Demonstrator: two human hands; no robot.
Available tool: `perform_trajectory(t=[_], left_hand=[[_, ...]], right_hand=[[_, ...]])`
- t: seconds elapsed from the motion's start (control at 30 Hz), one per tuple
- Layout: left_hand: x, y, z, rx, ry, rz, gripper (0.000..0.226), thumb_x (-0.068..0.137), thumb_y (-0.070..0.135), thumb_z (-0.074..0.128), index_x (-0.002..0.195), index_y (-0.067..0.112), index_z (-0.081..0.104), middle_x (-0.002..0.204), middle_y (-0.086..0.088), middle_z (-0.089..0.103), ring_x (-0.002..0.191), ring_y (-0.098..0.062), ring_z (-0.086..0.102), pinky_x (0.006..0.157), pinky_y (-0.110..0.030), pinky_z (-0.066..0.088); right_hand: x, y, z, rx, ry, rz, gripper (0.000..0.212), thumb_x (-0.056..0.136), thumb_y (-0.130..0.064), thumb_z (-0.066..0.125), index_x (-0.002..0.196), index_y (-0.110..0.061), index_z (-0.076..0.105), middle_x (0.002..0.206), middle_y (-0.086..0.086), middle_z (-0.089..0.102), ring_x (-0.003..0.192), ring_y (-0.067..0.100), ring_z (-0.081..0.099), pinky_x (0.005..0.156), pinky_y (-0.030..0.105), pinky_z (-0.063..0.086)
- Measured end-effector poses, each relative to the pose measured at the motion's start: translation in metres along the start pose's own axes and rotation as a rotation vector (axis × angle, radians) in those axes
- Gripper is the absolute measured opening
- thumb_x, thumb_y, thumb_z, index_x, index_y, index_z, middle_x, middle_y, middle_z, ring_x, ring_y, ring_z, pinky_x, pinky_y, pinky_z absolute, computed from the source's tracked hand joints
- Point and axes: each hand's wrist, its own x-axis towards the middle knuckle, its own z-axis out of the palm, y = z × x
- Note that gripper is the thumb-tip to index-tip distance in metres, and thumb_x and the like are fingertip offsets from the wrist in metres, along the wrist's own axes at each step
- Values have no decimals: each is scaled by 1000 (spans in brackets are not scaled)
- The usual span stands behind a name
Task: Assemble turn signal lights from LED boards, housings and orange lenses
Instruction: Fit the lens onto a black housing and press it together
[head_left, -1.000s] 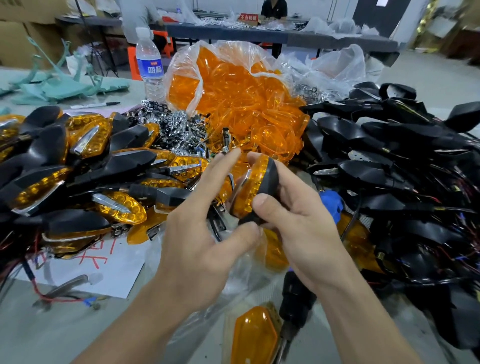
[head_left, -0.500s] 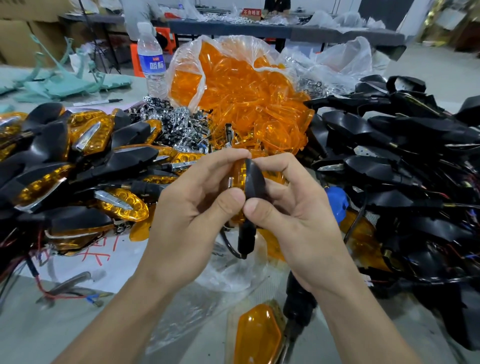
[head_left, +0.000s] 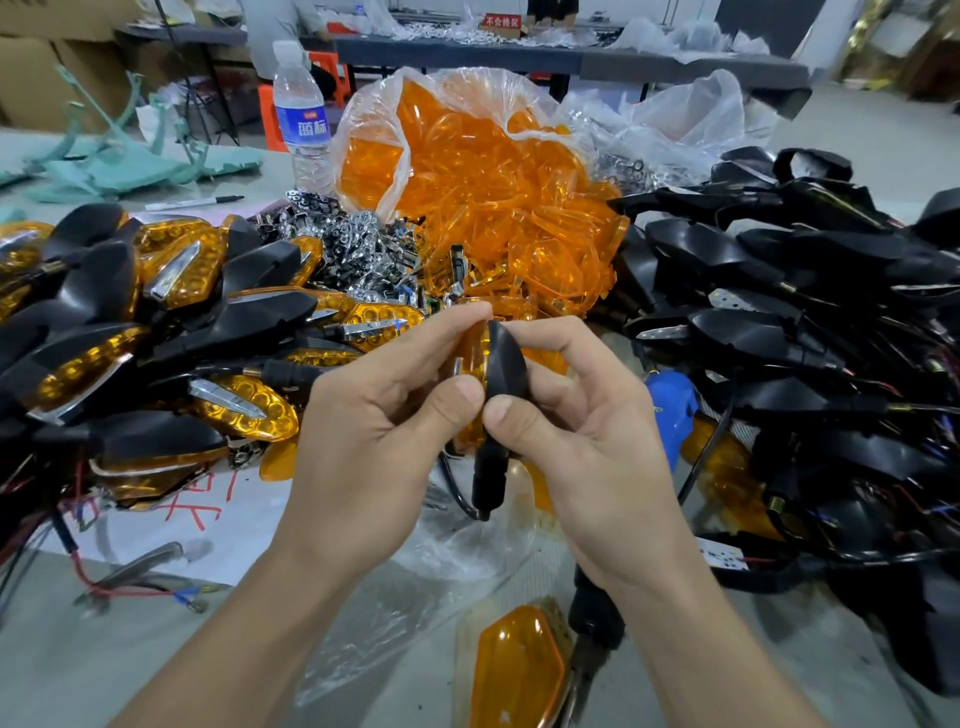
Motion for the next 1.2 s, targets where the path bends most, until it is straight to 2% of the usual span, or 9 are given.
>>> perform_trajectory(t=[0.1, 0.23, 0.4, 0.6, 0.7, 0.83, 0.93, 1.03, 1.2], left_hand=[[-1, 0, 0, 49, 4, -15, 44, 95, 11, 66, 136, 26, 67, 127, 12, 74, 123, -11, 68, 99, -24, 54], [-1, 3, 0, 124, 5, -20, 46, 95, 13, 66, 131, 42, 68, 121, 21, 75, 116, -5, 70, 91, -16, 55], [-2, 5, -3, 191, 2, -13, 46, 95, 17, 66, 129, 48, 67, 120, 27, 73, 117, 1, 68, 93, -13, 52], [-6, 0, -3, 268, 40, -32, 44, 96, 23, 63, 137, 37, 64, 121, 27, 73, 117, 3, 67, 93, -13, 53], [-9, 2, 1, 214, 19, -61, 46, 96, 34, 61, 141, 44, 59, 134, 24, 68, 128, 0, 61, 104, -27, 54], [-9, 9, 7, 157, -181, -118, 64, 93, 36, 56, 155, 48, 43, 153, 22, 53, 145, -2, 45, 117, -43, 40], [-9, 12, 11, 261, -283, -109, 84, 85, 24, 59, 157, 57, 30, 160, 35, 35, 152, 7, 27, 121, -38, 28], [-8, 8, 11, 337, -305, -34, 83, 94, 22, 62, 160, 54, 23, 164, 39, 20, 155, 8, 13, 124, -36, 18], [-15, -2, 18, 596, -134, 159, 76, 98, 35, 66, 163, 40, 25, 167, 22, 29, 153, 6, 23, 121, -13, 22]], right_hand=[[-1, 2, 1, -31, 19, -9, 31, 89, 3, 66, 110, -20, 67, 91, 15, 76, 82, 27, 72, 73, 32, 61], [-2, 6, 1, -58, 46, -9, 31, 87, 2, 66, 114, -14, 67, 95, 21, 76, 93, 45, 71, 83, 53, 63], [-3, 6, 3, -11, 82, 4, 33, 86, 4, 66, 115, -10, 68, 92, 22, 76, 87, 45, 72, 75, 40, 64], [-1, 8, 8, 8, 77, 15, 37, 88, 7, 65, 118, -14, 71, 95, 19, 77, 87, 41, 75, 75, 41, 65], [0, 8, 9, 21, 90, 27, 37, 88, 6, 67, 115, -18, 73, 96, 15, 79, 86, 27, 76, 74, 33, 62], [1, 6, 1, -20, 149, 51, 38, 83, 2, 69, 112, -21, 75, 94, 12, 80, 86, 29, 77, 78, 41, 62], [2, 4, -3, 16, 215, 83, 39, 75, 0, 70, 104, -24, 80, 92, 12, 79, 84, 26, 74, 77, 42, 61], [2, 2, -2, 73, 206, 64, 35, 79, 2, 74, 103, -22, 81, 97, 11, 80, 90, 23, 74, 77, 30, 61], [2, 0, -3, 115, 224, 48, 29, 85, 7, 72, 105, -12, 80, 95, 10, 78, 91, 22, 72, 79, 30, 60]])
